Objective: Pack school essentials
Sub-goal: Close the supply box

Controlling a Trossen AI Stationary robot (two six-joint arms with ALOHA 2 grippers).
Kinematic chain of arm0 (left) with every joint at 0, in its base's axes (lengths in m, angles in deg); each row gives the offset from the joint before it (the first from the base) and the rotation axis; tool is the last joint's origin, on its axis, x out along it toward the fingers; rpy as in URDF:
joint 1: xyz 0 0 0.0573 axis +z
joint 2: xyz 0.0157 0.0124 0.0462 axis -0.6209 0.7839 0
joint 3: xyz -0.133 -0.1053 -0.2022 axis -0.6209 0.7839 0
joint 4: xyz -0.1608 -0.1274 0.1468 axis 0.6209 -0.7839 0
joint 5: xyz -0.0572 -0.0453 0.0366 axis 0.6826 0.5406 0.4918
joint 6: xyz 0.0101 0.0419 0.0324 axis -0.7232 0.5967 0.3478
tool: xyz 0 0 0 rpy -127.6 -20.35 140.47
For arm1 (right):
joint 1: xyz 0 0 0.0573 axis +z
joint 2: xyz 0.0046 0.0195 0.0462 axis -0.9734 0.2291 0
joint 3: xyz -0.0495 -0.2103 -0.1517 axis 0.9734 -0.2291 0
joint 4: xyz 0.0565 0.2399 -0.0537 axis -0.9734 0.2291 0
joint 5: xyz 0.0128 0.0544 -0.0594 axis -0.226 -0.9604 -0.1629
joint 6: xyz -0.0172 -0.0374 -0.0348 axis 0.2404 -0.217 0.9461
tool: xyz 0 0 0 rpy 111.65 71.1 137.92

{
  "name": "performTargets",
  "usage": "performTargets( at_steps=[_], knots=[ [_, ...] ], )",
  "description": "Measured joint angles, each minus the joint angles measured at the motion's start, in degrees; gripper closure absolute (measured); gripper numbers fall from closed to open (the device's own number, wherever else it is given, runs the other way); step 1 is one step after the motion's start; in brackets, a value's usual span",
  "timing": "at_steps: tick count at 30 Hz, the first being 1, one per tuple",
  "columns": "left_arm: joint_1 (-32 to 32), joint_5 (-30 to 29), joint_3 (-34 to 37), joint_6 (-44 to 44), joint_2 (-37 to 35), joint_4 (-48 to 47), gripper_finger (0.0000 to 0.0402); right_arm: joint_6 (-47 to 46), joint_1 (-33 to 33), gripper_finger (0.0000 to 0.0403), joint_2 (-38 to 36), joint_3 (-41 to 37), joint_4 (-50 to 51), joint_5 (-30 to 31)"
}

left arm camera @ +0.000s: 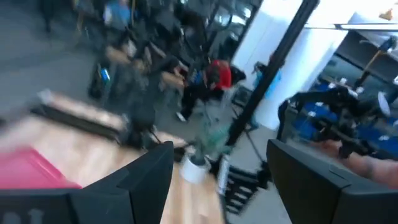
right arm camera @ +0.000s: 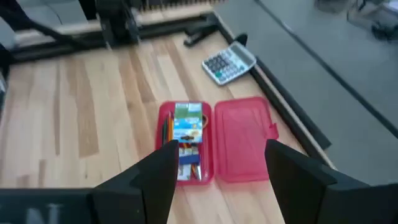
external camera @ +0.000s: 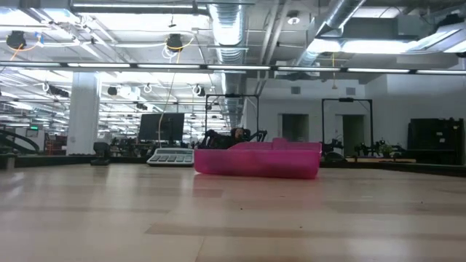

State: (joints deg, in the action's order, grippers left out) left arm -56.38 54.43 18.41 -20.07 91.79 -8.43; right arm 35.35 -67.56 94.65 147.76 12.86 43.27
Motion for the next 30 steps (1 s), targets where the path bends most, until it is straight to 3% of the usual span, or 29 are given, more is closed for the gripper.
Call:
performTargets(
  at_steps=[6, 10, 14, 18, 22, 25, 30],
  knots=[
    [0.0, -0.3, 0.6, 7.6, -8.1, -1.8, 0.0150, -1.1, 1.9, 0.0158, -10.3, -2.3, -1.0, 0.6],
    [0.0, -1.3, 4.9, 9.1, -14.8, -1.2, 0.0150, -4.8, 3.7, 0.0158, -22.5, -12.7, -6.0, 1.8],
    [0.0, -2.1, 13.6, 5.9, -21.6, -0.6, 0.0150, -6.0, 5.2, 0.0159, -35.2, -27.6, -16.2, 2.1],
    [0.0, -1.6, 24.2, 5.2, -28.6, 6.2, 0.0150, -5.9, 6.2, 0.0159, -45.6, -41.4, -25.3, 1.1],
    [0.0, 1.5, 34.6, 4.1, -35.9, 12.2, 0.0150, -2.8, 7.6, 0.0159, -53.7, -52.2, -35.2, -3.5],
    [0.0, 2.4, 41.7, 2.1, -41.5, 16.2, 0.0150, -1.5, 8.5, 0.0159, -58.6, -57.9, -41.6, -4.3],
    [0.0, 2.1, 47.1, -0.7, -40.6, 21.5, 0.0150, -2.1, 9.3, 0.0159, -58.5, -62.7, -47.7, -4.4]
  ],
)
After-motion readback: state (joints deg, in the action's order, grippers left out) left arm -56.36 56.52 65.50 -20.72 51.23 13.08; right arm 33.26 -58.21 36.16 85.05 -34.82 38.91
